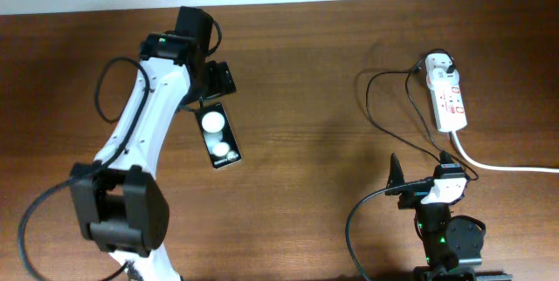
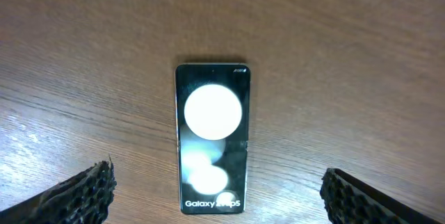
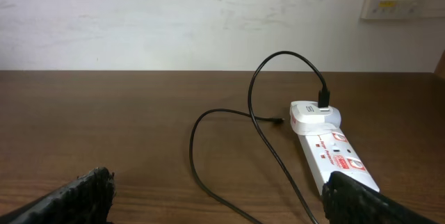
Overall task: Plug charger to phone and switch on socket
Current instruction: 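Move the left gripper to the black phone and grasp it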
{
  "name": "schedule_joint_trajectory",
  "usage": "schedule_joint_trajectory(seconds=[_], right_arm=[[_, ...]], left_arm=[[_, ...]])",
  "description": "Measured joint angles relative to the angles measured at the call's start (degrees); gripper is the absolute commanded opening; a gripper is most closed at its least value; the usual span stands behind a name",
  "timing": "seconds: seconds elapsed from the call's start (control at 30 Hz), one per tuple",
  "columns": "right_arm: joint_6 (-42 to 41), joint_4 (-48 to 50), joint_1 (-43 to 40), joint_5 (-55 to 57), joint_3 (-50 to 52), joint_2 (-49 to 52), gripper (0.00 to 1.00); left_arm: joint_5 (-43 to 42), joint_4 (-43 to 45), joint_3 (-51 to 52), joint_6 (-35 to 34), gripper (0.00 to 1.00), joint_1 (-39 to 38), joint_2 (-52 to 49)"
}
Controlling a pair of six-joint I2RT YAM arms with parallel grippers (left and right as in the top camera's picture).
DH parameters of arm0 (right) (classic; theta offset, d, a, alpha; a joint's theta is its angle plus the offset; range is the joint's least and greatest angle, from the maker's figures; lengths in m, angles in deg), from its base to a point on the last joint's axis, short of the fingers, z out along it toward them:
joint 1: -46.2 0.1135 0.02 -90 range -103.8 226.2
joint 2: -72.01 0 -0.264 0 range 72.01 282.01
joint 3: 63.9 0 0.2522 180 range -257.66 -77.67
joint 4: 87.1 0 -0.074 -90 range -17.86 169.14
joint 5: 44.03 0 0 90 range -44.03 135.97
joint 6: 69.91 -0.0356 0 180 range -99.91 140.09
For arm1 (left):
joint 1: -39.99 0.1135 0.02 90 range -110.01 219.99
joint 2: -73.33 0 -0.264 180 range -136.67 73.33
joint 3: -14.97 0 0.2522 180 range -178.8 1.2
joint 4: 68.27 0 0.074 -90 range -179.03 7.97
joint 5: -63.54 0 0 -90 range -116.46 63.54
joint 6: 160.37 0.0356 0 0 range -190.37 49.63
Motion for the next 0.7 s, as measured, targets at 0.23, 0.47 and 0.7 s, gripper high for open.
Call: schedule_joint_trajectory(seconds=[0.23, 0.47, 0.7], right_arm=[[0.0, 0.0, 0.0, 0.0, 0.0, 0.0, 0.99], [0.0, 0.0, 0.0, 0.0, 0.0, 0.0, 0.99], [0.0, 0.0, 0.0, 0.0, 0.0, 0.0, 0.99]], left_arm=[[-3.6, 3.3, 10.2, 2.7, 0.99, 0.0, -5.2], [-5.5, 10.3, 16.2, 1.4, 0.99, 0.0, -5.4], [-5.4, 13.0, 17.1, 1.3, 0.99, 0.0, -5.4]])
